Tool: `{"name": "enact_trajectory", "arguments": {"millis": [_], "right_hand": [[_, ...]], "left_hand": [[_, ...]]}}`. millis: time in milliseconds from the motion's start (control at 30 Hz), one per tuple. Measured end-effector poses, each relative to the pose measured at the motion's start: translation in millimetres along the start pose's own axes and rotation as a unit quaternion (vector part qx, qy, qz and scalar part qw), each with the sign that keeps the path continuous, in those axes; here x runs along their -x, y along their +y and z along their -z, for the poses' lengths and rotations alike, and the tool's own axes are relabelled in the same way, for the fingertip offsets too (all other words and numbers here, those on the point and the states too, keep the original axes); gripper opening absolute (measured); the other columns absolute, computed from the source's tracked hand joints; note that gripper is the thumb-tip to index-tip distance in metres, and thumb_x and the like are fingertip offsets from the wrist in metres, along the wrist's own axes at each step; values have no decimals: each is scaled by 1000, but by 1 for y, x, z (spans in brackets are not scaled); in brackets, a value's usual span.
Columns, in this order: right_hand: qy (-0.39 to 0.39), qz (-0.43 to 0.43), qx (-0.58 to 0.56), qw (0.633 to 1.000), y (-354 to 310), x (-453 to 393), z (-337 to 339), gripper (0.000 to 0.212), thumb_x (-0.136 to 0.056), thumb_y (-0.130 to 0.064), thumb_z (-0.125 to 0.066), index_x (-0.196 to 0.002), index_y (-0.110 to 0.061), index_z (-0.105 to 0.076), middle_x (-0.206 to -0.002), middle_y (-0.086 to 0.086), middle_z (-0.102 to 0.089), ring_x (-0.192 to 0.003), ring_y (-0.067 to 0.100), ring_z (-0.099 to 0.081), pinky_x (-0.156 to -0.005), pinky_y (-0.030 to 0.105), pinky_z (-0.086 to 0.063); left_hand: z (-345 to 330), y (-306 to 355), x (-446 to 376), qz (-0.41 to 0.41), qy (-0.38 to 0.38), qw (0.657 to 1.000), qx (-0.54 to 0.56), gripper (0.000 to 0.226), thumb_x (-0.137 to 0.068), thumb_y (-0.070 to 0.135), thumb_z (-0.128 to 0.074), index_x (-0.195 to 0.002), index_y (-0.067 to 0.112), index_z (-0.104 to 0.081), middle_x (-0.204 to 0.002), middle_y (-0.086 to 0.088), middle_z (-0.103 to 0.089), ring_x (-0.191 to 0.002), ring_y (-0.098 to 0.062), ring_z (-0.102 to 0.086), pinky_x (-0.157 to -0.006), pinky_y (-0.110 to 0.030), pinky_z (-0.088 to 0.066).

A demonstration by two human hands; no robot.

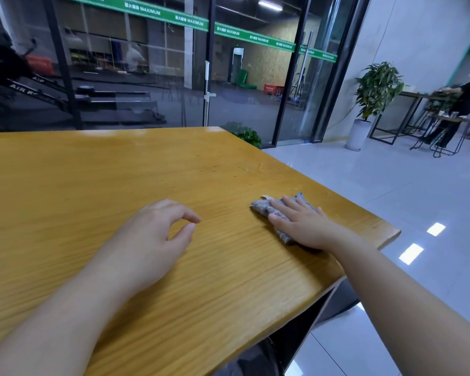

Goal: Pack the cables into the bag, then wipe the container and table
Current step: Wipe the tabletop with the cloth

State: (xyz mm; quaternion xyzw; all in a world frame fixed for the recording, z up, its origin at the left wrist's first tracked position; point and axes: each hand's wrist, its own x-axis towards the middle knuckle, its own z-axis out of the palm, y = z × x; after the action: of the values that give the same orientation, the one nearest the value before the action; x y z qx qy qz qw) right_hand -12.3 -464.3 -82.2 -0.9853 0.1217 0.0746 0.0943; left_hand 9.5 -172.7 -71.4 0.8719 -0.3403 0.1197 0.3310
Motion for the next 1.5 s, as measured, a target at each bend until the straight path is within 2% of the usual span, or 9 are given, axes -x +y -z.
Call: {"name": "enact_trajectory", "arguments": {"millis": [167,367,533,800,933,1067,1233,1367,1500], "right_hand": [[60,-136,-12,989,35,-24,2,55,-99,-53,-12,-151,-38,-8,-161,-4,0,-148,22,3,-115,52,1],[105,-249,-89,959,47,-77,14,57,-97,-43,-12,-150,-25,-24,-159,4,-17,-146,28,-9,-118,46,-7],[141,-318,-140,927,43,-110,27,67,-95,-55,-17,-147,-16,-32,-155,9,-27,-143,27,-19,-117,40,-12],[96,-154,-71,981,-2,-135,30,59,-98,-47,-12,-147,-20,-29,-155,11,-25,-143,30,-19,-116,46,-15],[71,-33,-59,995,-59,-137,19,48,-102,-32,-15,-145,-15,-27,-153,13,-26,-141,33,-21,-114,50,-21],[11,72,-19,997,-105,-135,2,56,-98,-42,-13,-150,-22,-20,-156,10,-17,-143,31,-15,-115,52,-14],[-12,181,41,983,-138,-106,-13,55,-99,-50,-15,-151,-36,-6,-161,0,-4,-148,23,1,-118,47,-4],[-30,237,67,969,-135,-60,-17,54,-99,-52,-18,-150,-41,-2,-161,-4,5,-147,18,9,-119,42,3],[-16,210,44,977,-103,-52,-11,53,-100,-52,-17,-150,-40,-6,-161,-7,3,-147,13,9,-117,37,4]], "left_hand": [[1,-2,-1,17,8,1000,6,10,-88,38,-48,-86,43,-56,-97,26,-53,-96,-2,-50,-77,-7,-32],[-3,-3,-1,40,-6,999,10,13,-90,28,-53,-90,39,-59,-101,24,-54,-93,1,-49,-75,-2,-31],[-5,-4,-2,42,-5,999,1,12,-89,29,-53,-91,38,-61,-102,21,-55,-95,1,-50,-75,-2,-32],[-1,-8,-5,40,18,999,-13,12,-90,31,-51,-95,38,-60,-101,23,-52,-75,10,-44,-68,-7,-30],[0,-8,-5,43,18,999,-20,13,-90,29,-52,-97,35,-62,-103,20,-54,-89,-1,-50,-76,-15,-30],[1,-7,-4,36,18,999,-14,12,-90,32,-51,-95,35,-62,-103,19,-56,-101,-5,-51,-87,-19,-34],[2,-7,-3,40,22,999,-5,12,-89,29,-54,-94,34,-63,-100,18,-57,-99,-6,-51,-80,-17,-34],[3,-7,-2,41,25,999,-3,14,-89,24,-55,-96,31,-64,-102,18,-57,-100,-3,-50,-79,-7,-31],[4,-9,-2,46,30,998,2,11,-90,27,-54,-92,33,-63,-100,15,-58,-95,-4,-52,-76,-3,-31]]}}
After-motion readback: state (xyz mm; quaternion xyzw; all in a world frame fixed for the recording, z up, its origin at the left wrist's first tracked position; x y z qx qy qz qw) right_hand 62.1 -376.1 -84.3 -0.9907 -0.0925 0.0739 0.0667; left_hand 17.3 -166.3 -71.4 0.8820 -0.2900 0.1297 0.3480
